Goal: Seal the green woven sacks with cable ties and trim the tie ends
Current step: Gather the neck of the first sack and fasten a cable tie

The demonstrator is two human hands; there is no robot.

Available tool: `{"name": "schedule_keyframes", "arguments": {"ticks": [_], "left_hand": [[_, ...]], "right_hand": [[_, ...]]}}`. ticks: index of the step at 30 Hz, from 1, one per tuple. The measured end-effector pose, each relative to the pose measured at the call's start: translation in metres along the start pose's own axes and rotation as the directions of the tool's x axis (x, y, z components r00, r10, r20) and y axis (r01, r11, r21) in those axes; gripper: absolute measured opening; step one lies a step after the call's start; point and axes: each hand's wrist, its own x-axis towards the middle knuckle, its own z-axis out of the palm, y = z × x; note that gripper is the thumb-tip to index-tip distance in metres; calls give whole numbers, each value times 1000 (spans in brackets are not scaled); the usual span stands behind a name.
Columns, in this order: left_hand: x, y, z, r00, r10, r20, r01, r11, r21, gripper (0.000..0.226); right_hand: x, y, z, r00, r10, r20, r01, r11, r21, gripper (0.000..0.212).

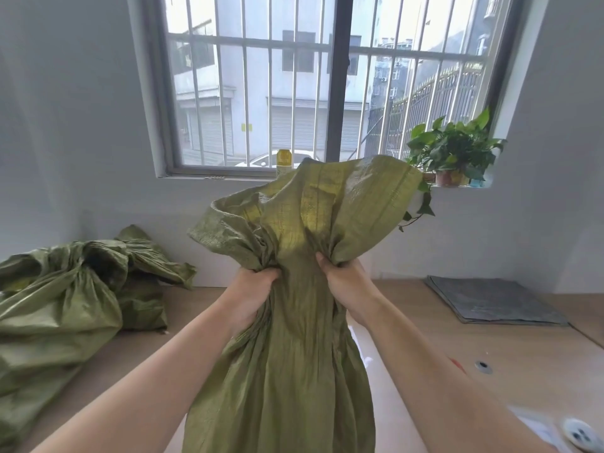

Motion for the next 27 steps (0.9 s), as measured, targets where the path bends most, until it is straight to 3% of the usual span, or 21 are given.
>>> {"name": "schedule_keyframes", "arguments": {"ticks": [5,9,15,21,24,27], "left_hand": [[-2,-1,2,999,-45,22,45,999,1,29],[-6,1,7,998,-18,58,20,999,-34,31],[-6,0,7,997,-23,73,33,991,-133,37],[-5,9,10,994,-79,74,83,995,-53,23],[-6,12,11,989,-80,124,78,997,16,35],[-8,12,15,985,-61,160,52,997,63,44]], "right_hand": [[-2,-4,6,997,-58,45,57,998,17,51],[-2,2,12,995,-43,89,38,998,54,72],[4,1,8,975,109,195,-126,989,79,37],[5,0,14,977,159,139,-165,986,30,40],[-2,-10,19,981,143,128,-134,988,-76,16],[-10,-17,24,986,144,86,-118,960,-254,31]]}}
